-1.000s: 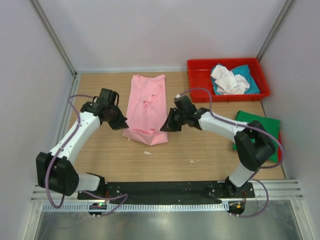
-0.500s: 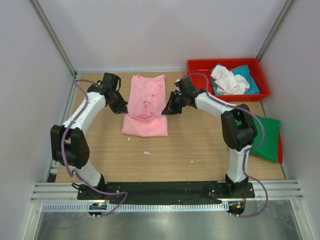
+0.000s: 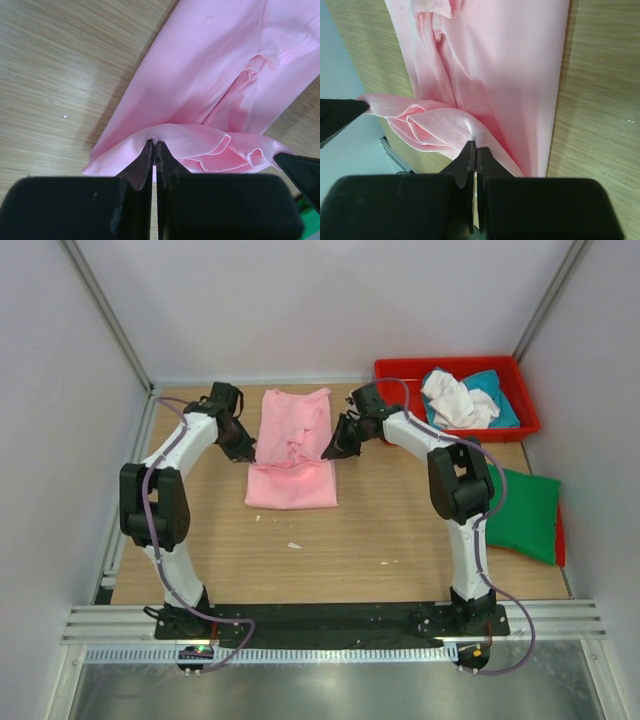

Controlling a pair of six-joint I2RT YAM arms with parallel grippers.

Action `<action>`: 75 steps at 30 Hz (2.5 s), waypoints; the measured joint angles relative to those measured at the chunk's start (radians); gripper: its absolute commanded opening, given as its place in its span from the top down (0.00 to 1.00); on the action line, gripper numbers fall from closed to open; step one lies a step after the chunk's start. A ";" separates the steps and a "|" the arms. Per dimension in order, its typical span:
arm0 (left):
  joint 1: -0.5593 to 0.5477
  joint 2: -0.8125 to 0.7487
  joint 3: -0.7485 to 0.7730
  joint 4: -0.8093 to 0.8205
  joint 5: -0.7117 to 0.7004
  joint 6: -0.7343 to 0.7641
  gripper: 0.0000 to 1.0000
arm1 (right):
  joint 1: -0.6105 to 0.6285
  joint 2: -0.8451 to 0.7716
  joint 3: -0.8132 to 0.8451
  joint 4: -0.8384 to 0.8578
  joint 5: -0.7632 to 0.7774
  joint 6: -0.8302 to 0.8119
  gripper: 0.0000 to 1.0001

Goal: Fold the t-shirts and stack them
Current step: Fold the tshirt

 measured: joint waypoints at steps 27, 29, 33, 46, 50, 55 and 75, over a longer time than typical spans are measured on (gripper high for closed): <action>0.043 0.143 0.197 0.056 0.070 0.074 1.00 | -0.022 0.105 0.206 -0.035 -0.004 0.007 0.99; 0.043 0.147 0.197 0.058 0.071 0.076 1.00 | -0.022 0.113 0.212 -0.034 -0.004 0.013 0.99; 0.043 0.171 0.197 0.064 0.071 0.075 1.00 | -0.029 0.145 0.222 -0.025 -0.004 0.016 0.99; 0.048 0.291 0.275 0.061 0.066 0.097 0.67 | -0.062 0.264 0.319 -0.041 -0.011 0.019 0.69; 0.055 0.312 0.369 0.039 0.060 0.122 0.17 | -0.076 0.270 0.375 -0.063 -0.019 0.020 0.00; 0.085 0.303 0.467 0.014 0.056 0.144 0.11 | -0.095 0.272 0.503 -0.098 -0.023 -0.012 0.00; 0.058 0.083 -0.024 0.443 0.269 0.021 1.00 | 0.016 0.035 0.177 0.088 0.101 -0.157 0.99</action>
